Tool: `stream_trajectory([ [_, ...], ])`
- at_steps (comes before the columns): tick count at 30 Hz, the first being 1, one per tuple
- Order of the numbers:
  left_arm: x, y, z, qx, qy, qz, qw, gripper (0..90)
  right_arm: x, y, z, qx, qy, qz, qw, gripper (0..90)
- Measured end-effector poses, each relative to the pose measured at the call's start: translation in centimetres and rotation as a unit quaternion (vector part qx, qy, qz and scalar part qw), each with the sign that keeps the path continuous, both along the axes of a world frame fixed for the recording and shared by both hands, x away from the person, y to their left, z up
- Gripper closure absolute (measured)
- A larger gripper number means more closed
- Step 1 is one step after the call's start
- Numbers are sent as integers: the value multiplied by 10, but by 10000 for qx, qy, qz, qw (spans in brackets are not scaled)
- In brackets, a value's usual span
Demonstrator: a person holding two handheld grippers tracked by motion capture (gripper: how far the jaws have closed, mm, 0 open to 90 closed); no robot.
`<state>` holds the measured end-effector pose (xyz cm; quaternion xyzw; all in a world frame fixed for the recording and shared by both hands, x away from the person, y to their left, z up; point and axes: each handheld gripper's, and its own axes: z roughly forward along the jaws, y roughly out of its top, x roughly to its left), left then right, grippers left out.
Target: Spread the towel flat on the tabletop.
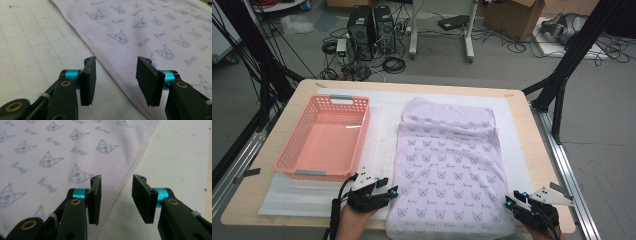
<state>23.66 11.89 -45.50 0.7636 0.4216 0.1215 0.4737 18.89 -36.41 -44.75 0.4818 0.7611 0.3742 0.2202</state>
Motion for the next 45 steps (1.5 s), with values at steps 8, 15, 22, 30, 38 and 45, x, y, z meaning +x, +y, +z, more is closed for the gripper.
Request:
stream_trajectory([
  [8, 10, -8, 1, 149, 143, -67, 9998, 507, 11, -1, -3, 54, 121, 70, 9999, 670],
  [15, 7, -14, 3, 519, 72, -274, 9982, 858, 8, 2, -3, 149, 166, 271, 9994, 867],
  [22, -6, -9, 2, 403, 68, -277, 9988, 872, -3, 0, -2, 179, 186, 373, 9990, 877],
  [30, -25, 3, 5, 259, 63, -365, 9990, 872, -21, -2, 0, 152, 216, 524, 9983, 877],
  [38, -44, 10, 4, 249, 65, -582, 9980, 872, -41, -8, 2, 224, 189, 604, 9977, 878],
  [45, -56, 11, 0, 219, 31, -707, 9973, 833, -55, -12, -1, 244, 370, 579, 9973, 833],
])
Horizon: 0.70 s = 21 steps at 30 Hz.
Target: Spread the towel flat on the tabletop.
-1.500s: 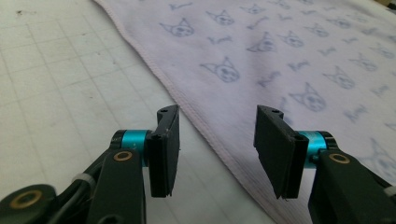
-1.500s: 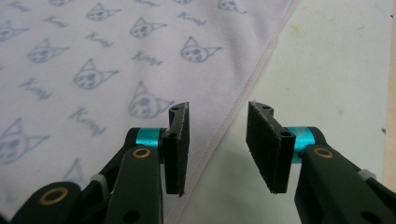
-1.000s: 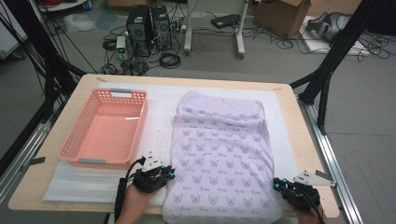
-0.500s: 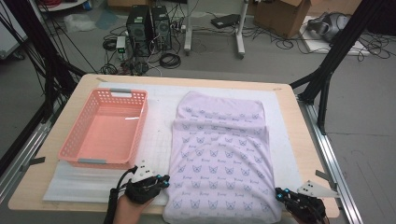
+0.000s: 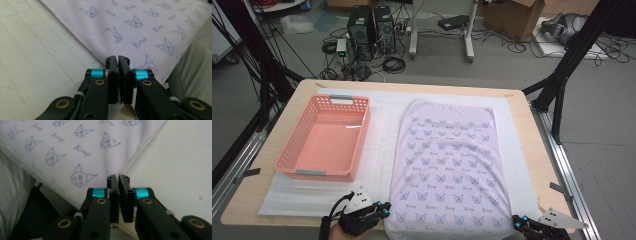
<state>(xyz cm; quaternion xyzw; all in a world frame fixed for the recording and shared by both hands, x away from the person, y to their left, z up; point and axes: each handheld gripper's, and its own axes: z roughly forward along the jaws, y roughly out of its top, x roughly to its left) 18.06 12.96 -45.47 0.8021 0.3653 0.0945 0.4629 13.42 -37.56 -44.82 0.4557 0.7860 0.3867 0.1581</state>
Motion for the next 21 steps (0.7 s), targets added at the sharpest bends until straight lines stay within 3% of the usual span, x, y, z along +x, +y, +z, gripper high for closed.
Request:
stream_trajectory([
  [2, 4, 0, -1, -92, 25, 132, 9999, 668, 1, 0, -1, 36, -66, -95, 9999, 757],
  [4, 8, 1, 2, -176, -64, 216, 9996, 588, 4, 1, 1, 94, -149, -143, 9997, 736],
  [8, 23, 2, 6, -262, -173, 367, 9988, 580, 16, 5, 3, 68, -278, -285, 9992, 727],
  [13, 46, -5, 3, -210, -18, 426, 9989, 568, 39, 13, 1, -33, -286, -384, 9988, 696],
  [16, 55, -14, 1, -42, 122, 388, 9992, 563, 47, 16, -2, -202, -212, -424, 9987, 704],
  [18, 55, -19, 2, 99, 78, 431, 9990, 568, 48, 16, -2, -187, -179, -518, 9983, 768],
  [19, 54, -20, 2, 187, 39, 467, 9987, 573, 48, 15, -1, -169, -139, -522, 9984, 853],
  [21, 51, -22, 1, 471, -245, 545, 9971, 710, 47, 15, 0, -165, -110, -480, 9987, 874],
])
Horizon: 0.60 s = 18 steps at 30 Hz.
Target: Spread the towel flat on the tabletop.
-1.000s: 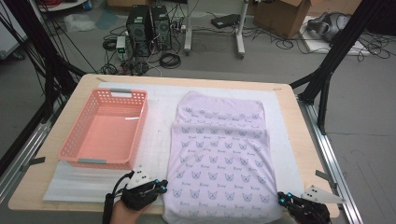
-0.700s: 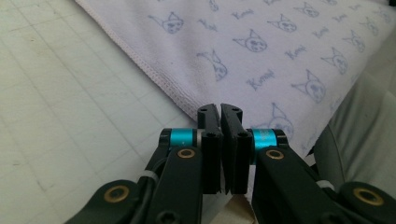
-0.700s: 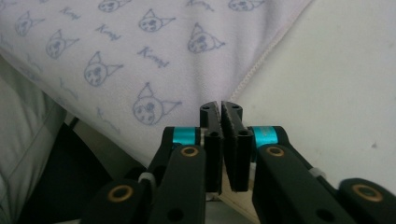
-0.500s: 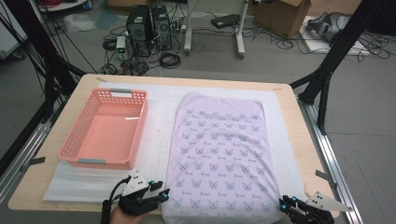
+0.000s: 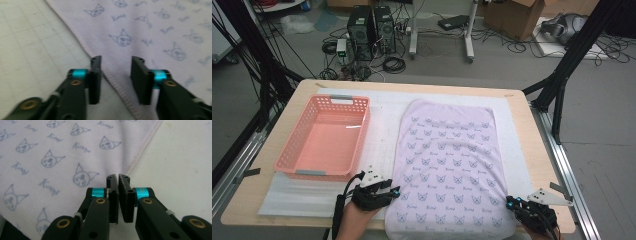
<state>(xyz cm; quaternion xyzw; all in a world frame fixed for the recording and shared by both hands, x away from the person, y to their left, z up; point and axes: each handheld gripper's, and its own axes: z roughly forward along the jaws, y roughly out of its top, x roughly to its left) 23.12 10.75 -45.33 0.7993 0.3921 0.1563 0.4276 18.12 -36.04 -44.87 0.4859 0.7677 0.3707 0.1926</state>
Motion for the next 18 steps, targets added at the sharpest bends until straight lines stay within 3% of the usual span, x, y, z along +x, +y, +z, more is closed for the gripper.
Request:
stream_trajectory([
  [2, -1, 1, 0, -100, 85, -62, 9999, 874, 0, -1, 0, 28, 28, -9, 10000, 881],
  [4, -3, 2, 0, -117, 98, 9, 9999, 878, -2, -3, 1, 7, 7, -12, 10000, 883],
  [11, -18, 12, 1, -462, 344, -119, 9983, 882, -21, -14, 4, 67, 27, 43, 10000, 884],
  [16, -31, 12, 2, -458, 286, -248, 9982, 868, -29, -21, 6, 81, 138, 97, 9998, 882],
  [18, -30, 13, 1, -556, 240, -251, 9979, 746, -30, -20, 6, 157, 149, 72, 9997, 845],
])
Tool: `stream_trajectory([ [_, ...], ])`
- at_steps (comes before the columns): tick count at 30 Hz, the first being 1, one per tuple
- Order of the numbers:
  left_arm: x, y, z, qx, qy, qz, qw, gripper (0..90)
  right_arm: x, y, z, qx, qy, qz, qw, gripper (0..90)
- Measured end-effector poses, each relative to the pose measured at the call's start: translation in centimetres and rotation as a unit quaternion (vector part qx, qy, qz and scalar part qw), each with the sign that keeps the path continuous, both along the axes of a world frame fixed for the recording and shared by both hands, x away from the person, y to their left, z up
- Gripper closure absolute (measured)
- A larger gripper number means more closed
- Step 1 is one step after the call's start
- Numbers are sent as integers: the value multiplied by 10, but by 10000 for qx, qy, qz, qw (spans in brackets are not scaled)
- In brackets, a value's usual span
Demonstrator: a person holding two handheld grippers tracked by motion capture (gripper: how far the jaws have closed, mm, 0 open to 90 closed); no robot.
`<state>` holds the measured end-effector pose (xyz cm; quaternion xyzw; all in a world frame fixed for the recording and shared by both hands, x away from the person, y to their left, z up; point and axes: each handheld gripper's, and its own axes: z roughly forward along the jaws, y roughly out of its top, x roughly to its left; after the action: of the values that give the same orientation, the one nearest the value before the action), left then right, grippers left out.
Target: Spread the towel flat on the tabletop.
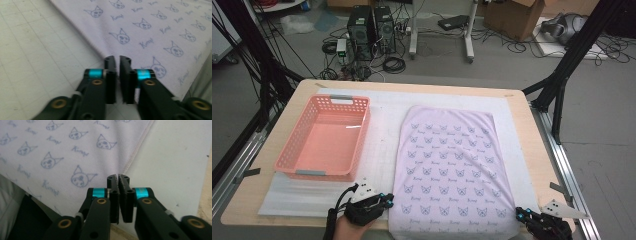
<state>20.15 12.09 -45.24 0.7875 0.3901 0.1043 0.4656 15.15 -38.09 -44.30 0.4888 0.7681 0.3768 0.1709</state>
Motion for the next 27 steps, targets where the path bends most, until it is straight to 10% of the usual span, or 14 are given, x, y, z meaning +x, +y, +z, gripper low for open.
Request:
stream_trajectory([
  [13, 25, 7, 8, -808, -544, -31, 9952, 333, 10, -2, 3, 126, -816, -231, 9963, 452],
  [19, 26, 8, 13, -842, -649, -82, 9943, 229, 22, 2, 8, 134, -1064, -77, 9942, 216],
  [27, 44, 4, 23, -983, -881, -89, 9912, 213, 40, 9, 15, 30, -1315, 108, 9913, 199],
])
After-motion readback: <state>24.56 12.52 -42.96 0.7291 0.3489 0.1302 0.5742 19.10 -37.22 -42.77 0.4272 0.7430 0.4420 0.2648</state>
